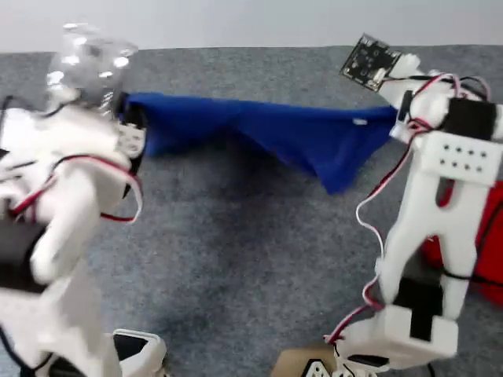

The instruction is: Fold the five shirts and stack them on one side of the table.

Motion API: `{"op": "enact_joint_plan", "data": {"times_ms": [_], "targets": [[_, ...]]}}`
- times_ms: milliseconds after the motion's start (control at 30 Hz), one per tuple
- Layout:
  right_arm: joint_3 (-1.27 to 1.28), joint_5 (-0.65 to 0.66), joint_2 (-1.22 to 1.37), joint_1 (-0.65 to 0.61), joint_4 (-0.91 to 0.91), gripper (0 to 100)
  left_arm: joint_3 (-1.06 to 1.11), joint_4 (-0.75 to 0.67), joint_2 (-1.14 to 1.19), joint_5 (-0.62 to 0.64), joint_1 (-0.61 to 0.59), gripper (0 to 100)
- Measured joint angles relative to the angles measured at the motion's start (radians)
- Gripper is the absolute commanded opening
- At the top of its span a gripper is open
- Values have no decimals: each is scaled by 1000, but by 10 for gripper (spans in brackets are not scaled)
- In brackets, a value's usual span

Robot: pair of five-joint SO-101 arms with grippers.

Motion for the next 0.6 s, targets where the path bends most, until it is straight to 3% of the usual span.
{"op": "enact_joint_plan", "data": {"times_ms": [267,600], "targets": [[0,-58,-210,20,-63,10,-186,0,-29,0,-2,3],[18,-94,-244,11,-6,10,-72,0,-32,0,-11,3]]}}
